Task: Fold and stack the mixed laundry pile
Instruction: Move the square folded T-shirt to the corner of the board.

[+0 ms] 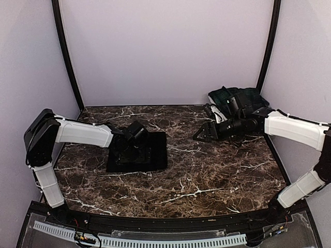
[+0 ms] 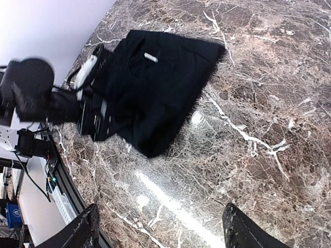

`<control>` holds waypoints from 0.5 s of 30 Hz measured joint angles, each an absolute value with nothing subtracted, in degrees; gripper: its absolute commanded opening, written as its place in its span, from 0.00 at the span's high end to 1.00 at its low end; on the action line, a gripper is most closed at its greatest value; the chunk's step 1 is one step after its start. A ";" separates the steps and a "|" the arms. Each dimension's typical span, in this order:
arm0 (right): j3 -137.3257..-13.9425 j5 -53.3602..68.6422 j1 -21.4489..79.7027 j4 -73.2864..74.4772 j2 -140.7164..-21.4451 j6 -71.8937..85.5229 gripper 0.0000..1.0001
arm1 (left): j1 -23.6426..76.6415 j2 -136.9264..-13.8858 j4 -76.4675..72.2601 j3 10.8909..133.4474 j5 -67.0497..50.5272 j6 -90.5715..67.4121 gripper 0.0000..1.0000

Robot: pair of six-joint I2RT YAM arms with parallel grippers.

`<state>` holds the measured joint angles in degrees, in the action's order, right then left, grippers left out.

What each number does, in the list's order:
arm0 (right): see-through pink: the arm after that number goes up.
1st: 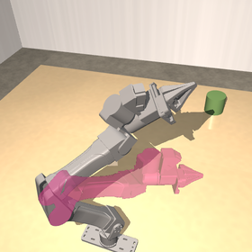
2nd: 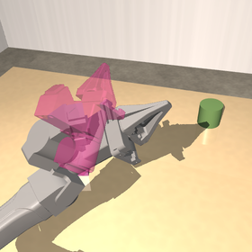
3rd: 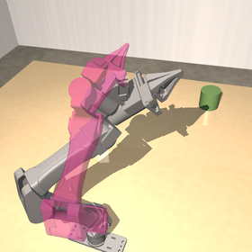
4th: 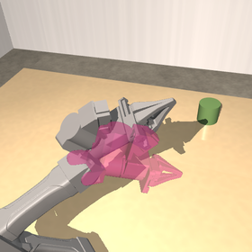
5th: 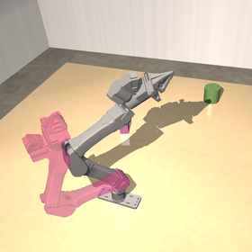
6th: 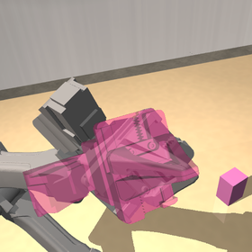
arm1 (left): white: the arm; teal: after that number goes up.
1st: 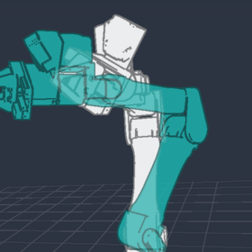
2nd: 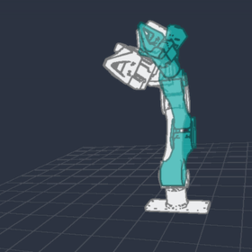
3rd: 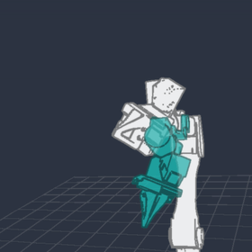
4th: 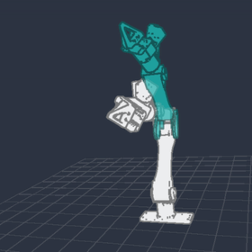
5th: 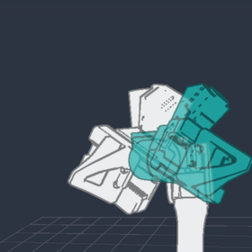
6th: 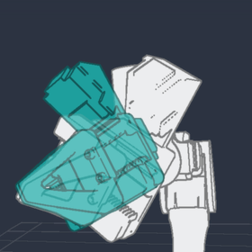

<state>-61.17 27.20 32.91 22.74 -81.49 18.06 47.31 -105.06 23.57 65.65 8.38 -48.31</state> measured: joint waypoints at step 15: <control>-60.12 29.85 32.45 22.31 -81.30 17.85 0.21 | 23.11 -104.99 27.07 69.78 12.32 -28.58 0.01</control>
<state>-60.12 29.85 32.45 22.31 -81.30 17.85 23.11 -104.99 27.07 69.78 12.32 -28.58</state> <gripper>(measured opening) 0.783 0.990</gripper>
